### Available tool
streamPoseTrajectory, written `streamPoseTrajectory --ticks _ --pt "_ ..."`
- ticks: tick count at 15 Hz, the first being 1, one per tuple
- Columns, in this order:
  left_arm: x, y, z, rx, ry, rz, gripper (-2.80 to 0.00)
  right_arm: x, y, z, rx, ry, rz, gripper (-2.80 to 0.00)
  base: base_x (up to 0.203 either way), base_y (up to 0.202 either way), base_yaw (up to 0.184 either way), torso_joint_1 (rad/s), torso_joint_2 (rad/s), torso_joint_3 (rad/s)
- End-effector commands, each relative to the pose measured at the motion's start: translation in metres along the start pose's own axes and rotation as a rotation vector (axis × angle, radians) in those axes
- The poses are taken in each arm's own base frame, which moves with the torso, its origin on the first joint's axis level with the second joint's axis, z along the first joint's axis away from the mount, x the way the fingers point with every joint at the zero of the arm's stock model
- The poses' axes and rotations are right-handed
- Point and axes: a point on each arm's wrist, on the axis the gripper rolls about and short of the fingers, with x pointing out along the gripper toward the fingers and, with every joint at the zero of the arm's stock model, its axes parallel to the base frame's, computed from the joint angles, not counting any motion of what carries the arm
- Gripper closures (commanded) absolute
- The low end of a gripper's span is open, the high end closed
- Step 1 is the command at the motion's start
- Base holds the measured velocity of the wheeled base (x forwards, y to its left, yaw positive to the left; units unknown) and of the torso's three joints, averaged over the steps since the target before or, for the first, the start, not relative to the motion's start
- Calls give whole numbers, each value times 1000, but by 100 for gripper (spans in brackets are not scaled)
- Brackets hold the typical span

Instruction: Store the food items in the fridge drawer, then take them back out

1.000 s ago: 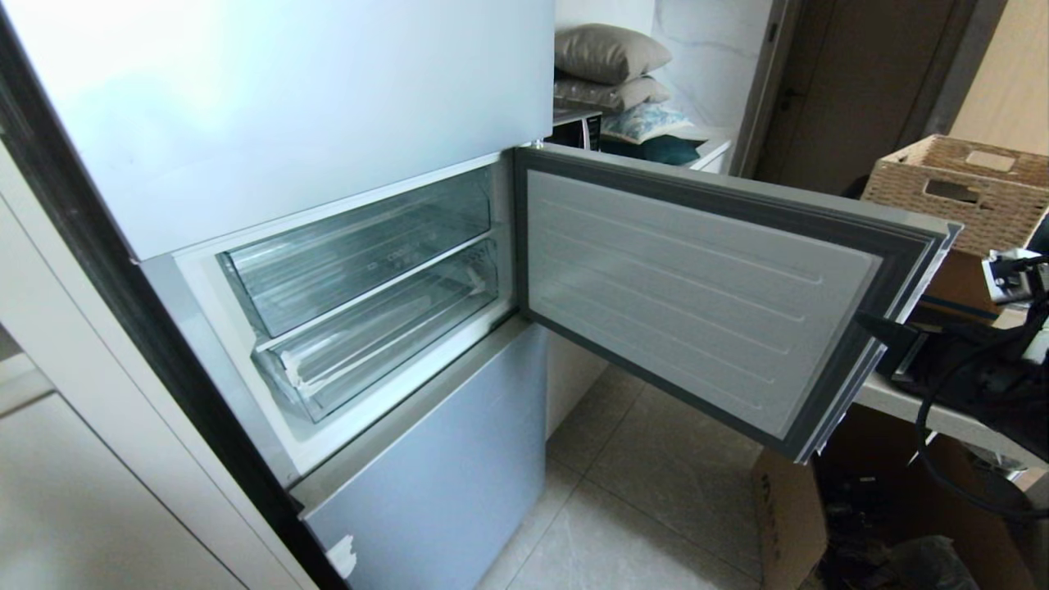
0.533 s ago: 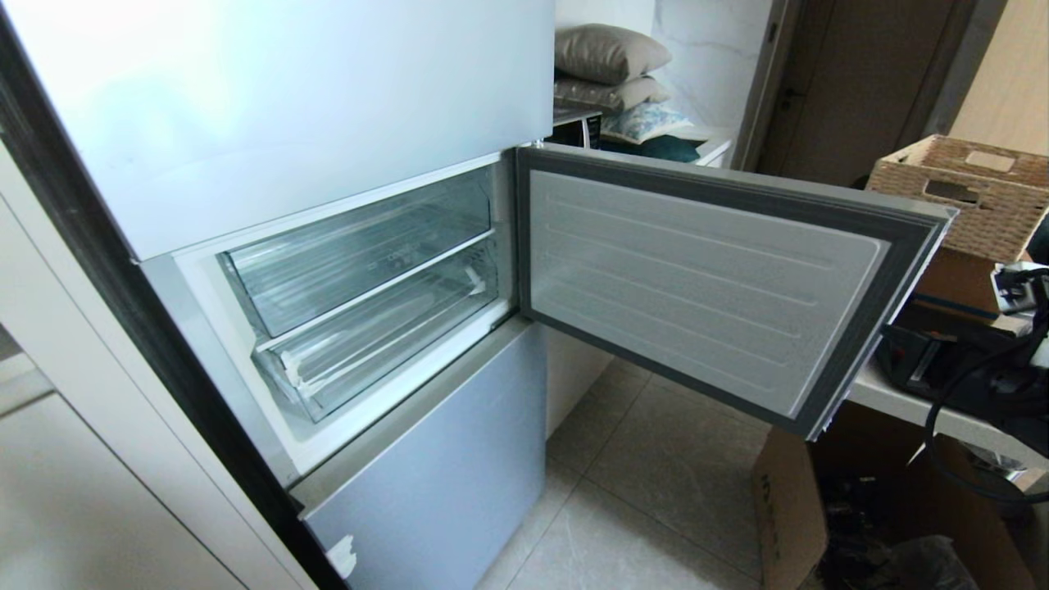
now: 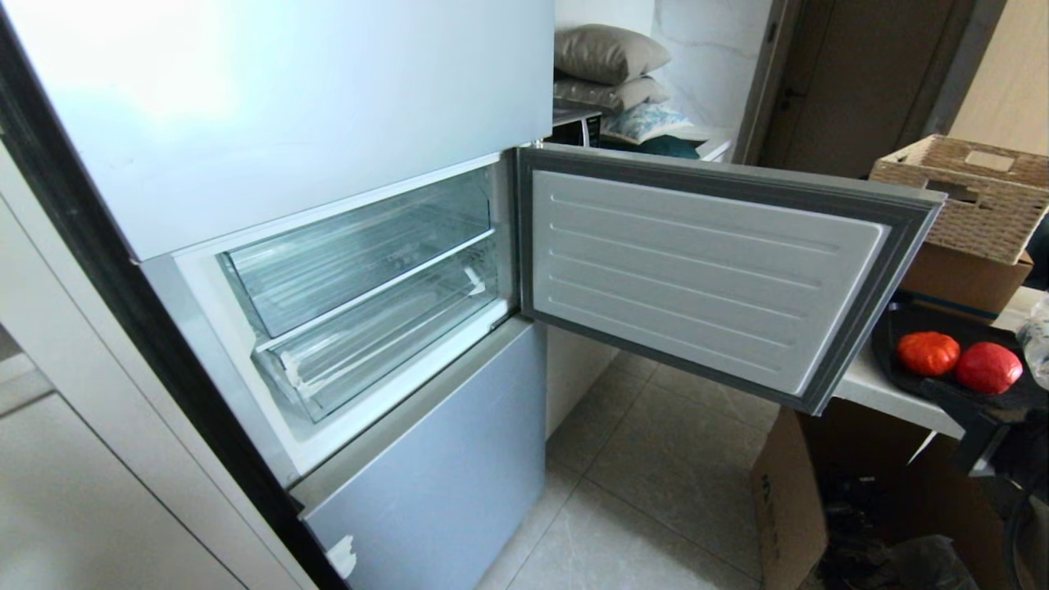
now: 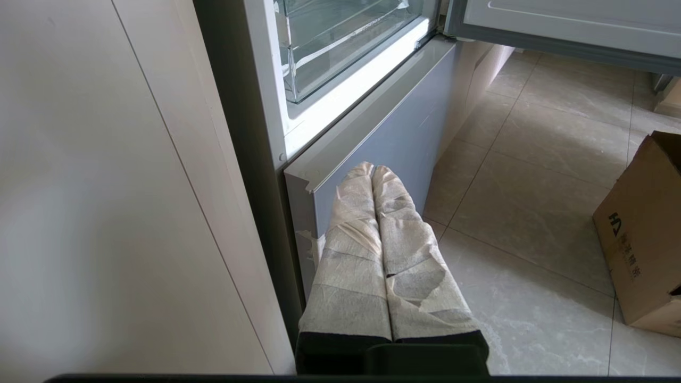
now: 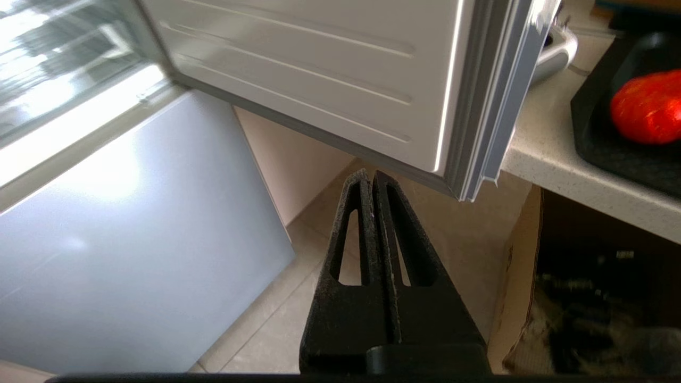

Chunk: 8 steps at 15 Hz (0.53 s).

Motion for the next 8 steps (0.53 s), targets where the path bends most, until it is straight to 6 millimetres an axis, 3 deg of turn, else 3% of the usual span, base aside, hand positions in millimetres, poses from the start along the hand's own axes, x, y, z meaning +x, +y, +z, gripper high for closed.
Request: streamPoseTrajectory --ticks 1,5,8 --pt "0 0 0 0 0 1 0 -45 10 3 -27 -123 13 0 0 0 0 0 0 0" --pt "0 0 0 0 0 1 0 -106 20 -6 -63 -245 -9 0 0 0 0 0 0 0" --pt "0 0 0 0 0 1 0 -156 26 -36 -131 -283 -59 0 0 0 0 0 0 0"
